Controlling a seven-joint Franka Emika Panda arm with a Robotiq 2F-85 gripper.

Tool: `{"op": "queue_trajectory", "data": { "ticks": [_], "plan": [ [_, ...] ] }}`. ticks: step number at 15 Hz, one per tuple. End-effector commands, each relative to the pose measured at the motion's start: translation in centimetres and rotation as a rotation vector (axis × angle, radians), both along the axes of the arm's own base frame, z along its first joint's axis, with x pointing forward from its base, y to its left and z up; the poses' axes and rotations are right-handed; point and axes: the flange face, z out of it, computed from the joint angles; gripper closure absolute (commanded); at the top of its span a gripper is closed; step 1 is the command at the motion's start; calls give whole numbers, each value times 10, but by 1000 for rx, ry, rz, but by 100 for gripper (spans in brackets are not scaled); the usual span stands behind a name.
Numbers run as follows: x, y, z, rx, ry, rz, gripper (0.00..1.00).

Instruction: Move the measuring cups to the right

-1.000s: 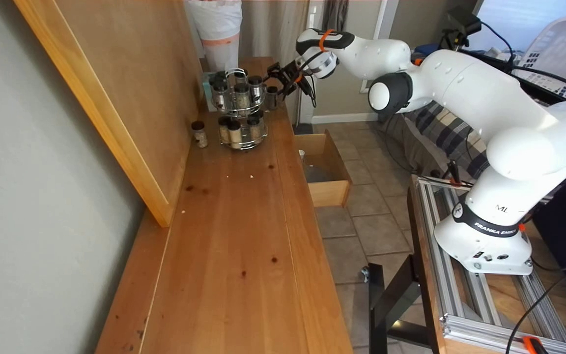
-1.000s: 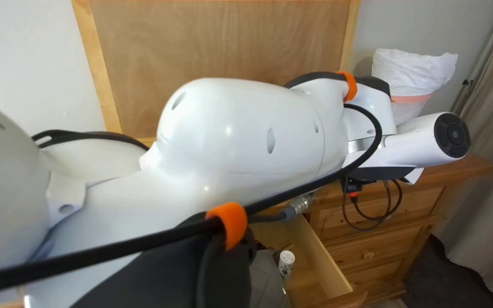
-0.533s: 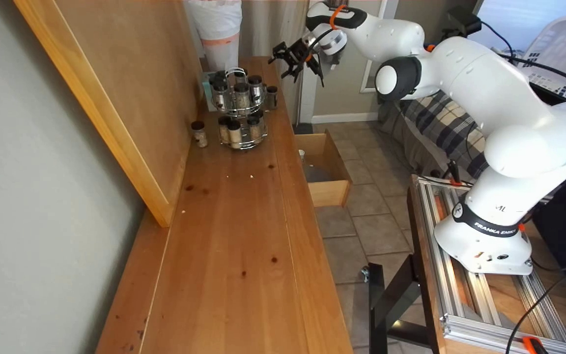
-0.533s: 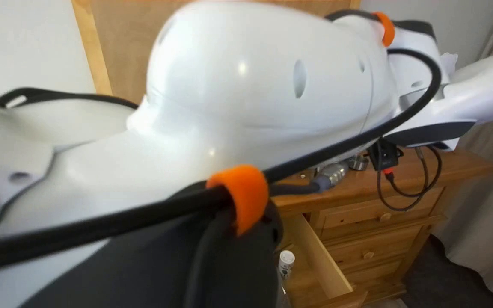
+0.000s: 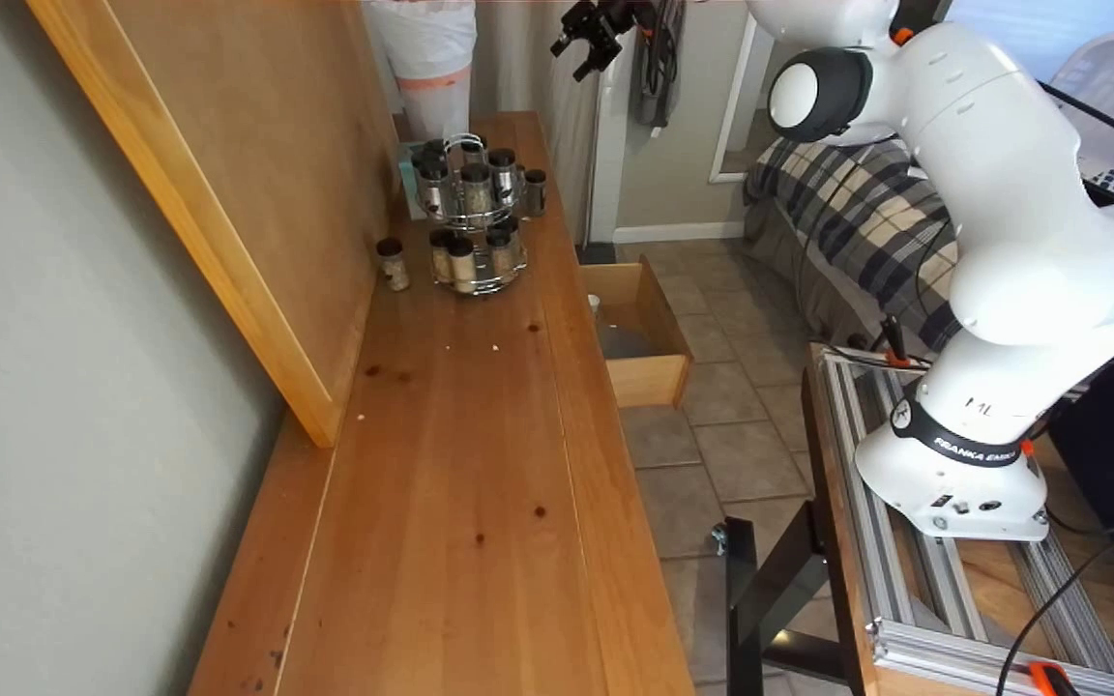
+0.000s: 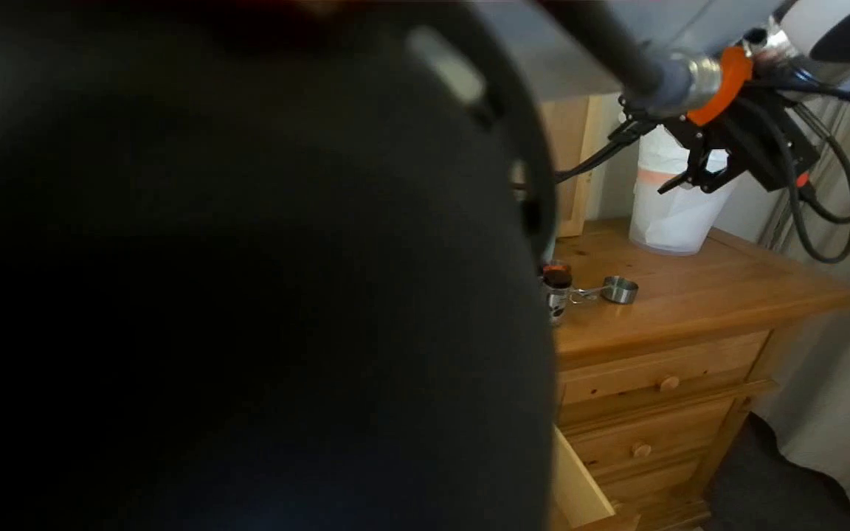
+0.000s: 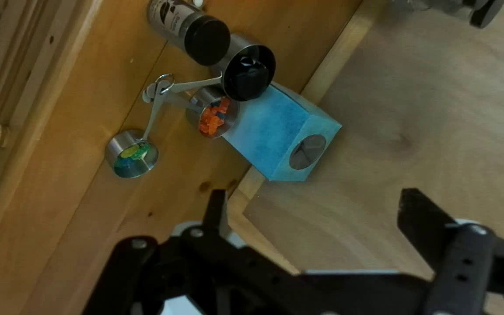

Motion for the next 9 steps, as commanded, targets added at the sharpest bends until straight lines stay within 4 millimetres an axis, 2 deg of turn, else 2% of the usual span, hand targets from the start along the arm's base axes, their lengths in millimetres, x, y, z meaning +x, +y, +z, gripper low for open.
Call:
{"op": "queue_trajectory", "data": {
  "ticks": [1,9],
  "plan": [
    [4,23,31,-101,22,169,0],
    [32,75,43,-293,59,546,0]
  ]
}}
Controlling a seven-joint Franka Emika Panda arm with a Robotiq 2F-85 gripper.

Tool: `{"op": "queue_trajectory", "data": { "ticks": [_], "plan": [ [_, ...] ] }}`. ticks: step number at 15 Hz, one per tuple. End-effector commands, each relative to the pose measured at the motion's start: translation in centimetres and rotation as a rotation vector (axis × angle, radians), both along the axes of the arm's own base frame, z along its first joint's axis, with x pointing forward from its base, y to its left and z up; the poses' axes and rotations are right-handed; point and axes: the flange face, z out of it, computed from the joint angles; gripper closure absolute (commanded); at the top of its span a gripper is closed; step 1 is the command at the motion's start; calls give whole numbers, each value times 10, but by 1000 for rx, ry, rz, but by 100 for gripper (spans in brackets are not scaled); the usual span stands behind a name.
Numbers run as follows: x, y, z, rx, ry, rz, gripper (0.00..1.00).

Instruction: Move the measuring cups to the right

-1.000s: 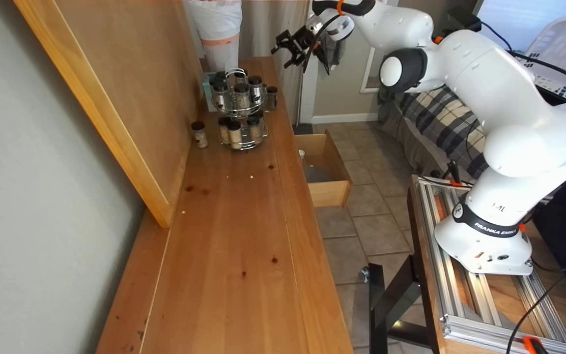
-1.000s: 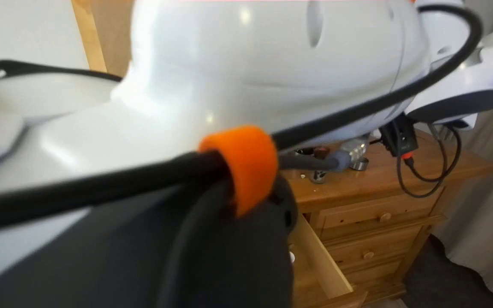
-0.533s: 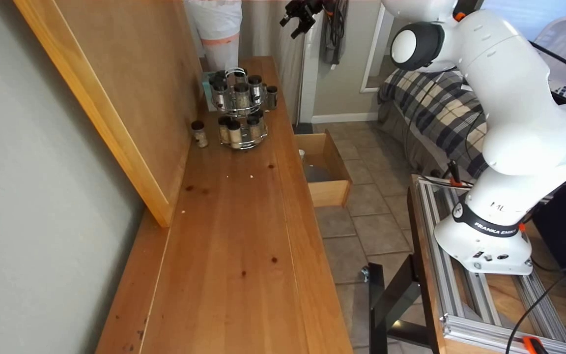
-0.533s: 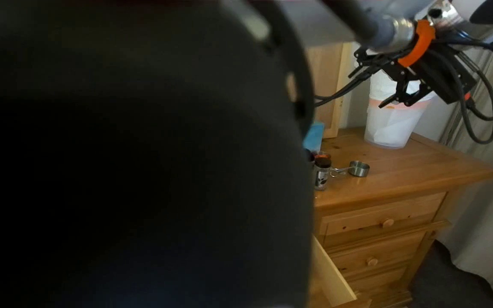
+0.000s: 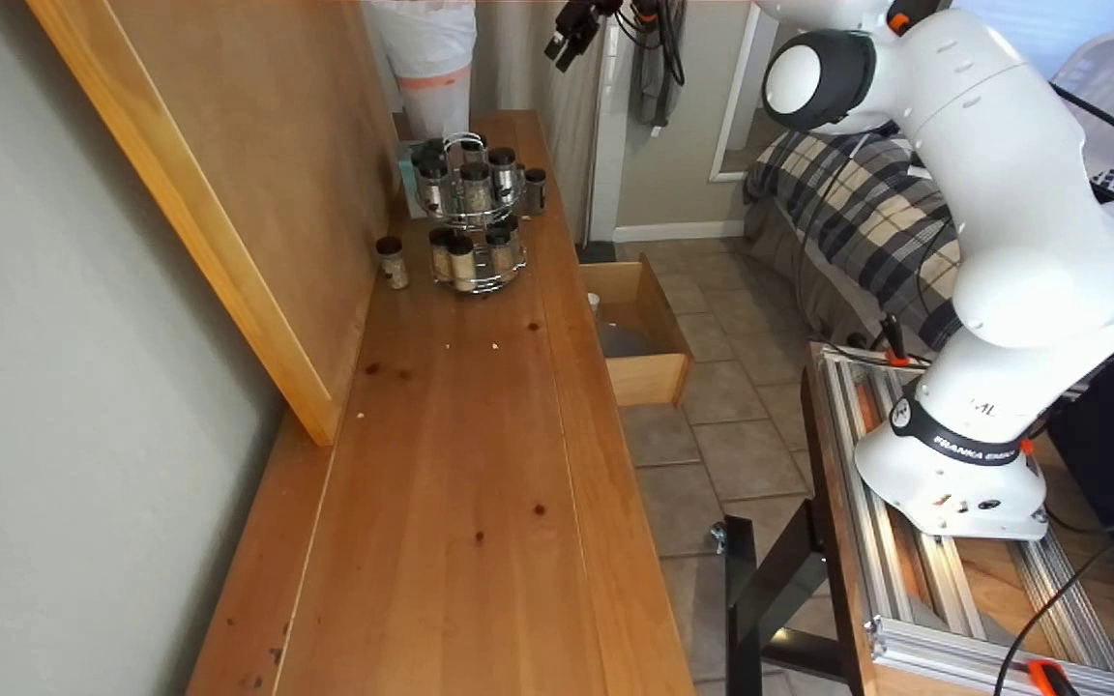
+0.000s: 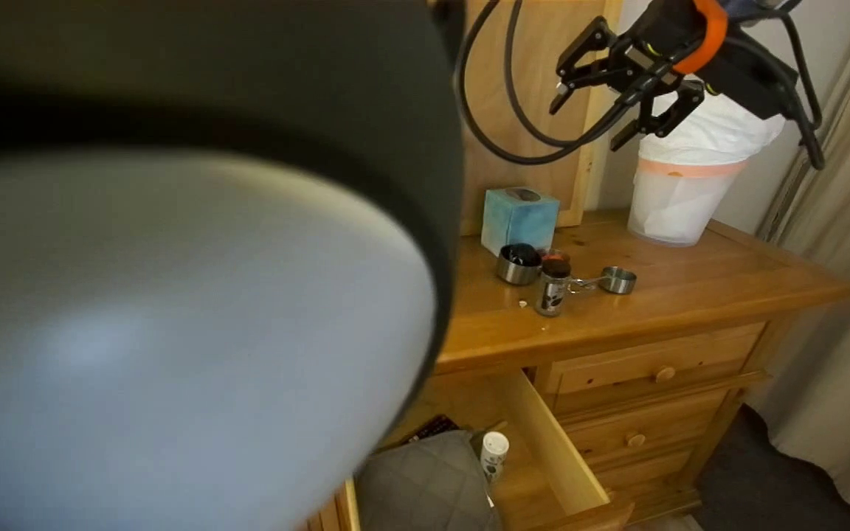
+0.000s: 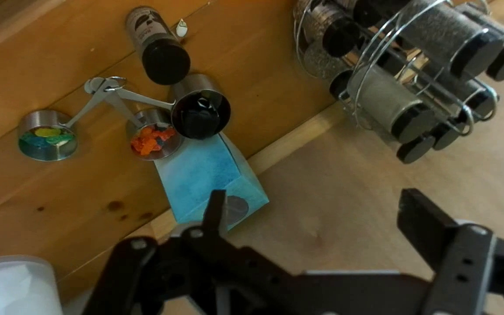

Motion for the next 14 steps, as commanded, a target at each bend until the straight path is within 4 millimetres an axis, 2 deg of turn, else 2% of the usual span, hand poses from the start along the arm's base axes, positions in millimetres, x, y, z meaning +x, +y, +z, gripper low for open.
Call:
{"op": "queue_trajectory", "data": {
  "ticks": [1,4,8,9,14],
  "plan": [
    [5,21,11,-99,31,169,0],
    [14,33,17,-191,20,293,0],
    [31,40,26,-350,-44,401,0],
    [27,38,19,-263,-37,352,0],
    [33,41,20,-311,-55,389,0]
  ]
}}
